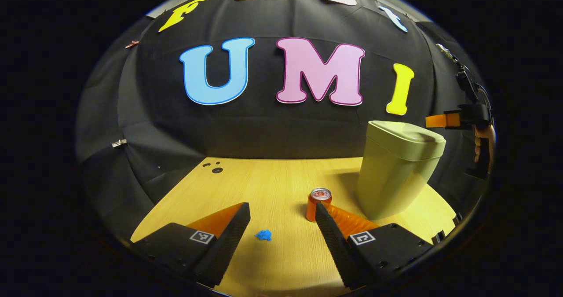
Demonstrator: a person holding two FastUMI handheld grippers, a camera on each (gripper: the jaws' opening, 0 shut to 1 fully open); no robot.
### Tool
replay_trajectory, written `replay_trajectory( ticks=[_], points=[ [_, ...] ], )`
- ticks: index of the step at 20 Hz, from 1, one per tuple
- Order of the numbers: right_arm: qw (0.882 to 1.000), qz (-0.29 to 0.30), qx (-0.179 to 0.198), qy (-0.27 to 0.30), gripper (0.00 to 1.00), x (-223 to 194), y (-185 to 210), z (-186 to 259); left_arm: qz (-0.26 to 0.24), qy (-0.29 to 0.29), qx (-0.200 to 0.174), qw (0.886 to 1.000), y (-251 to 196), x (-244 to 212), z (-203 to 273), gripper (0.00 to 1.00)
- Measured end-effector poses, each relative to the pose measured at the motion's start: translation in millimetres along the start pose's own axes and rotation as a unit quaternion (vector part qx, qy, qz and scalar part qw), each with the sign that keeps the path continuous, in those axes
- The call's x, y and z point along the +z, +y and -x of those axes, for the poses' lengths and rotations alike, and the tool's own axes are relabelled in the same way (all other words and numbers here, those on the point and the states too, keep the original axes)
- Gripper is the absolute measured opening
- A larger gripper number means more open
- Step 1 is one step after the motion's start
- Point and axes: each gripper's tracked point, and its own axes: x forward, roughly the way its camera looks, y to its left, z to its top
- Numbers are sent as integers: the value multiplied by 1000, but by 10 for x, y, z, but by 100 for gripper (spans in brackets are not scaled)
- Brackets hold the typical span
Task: Press the lid of the desktop garbage bin to open it, pick up the crumpled paper on the desktop and throw it into the bin, then pick up the pop can on the desktop and drop it into the bin, and finally close the garbage bin lid.
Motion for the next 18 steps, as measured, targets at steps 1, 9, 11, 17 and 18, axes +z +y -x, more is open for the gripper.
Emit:
replay_trajectory(
  ticks=[1, 9, 11, 17, 18],
  points=[
    [1000, -1, 1, 2, 5, -21, 8, -15, 0, 1, 0, 1000, 5, 7, -2, 96],
    [1000, 10, 3, 15, 5, -197, 27, -59, 11, 9, 11, 1000, 88, -59, -11, 96],
    [1000, 4, 6, 18, 5, -208, 27, -78, 12, 11, 11, 1000, 90, -82, -5, 96],
    [1000, -7, 2, 10, 5, -229, 37, -76, 11, 16, 13, 1000, 86, -124, 17, 96],
    [1000, 11, -4, 8, 5, -243, 40, -79, 11, 17, 12, 1000, 73, -138, 29, 96]
  ],
)
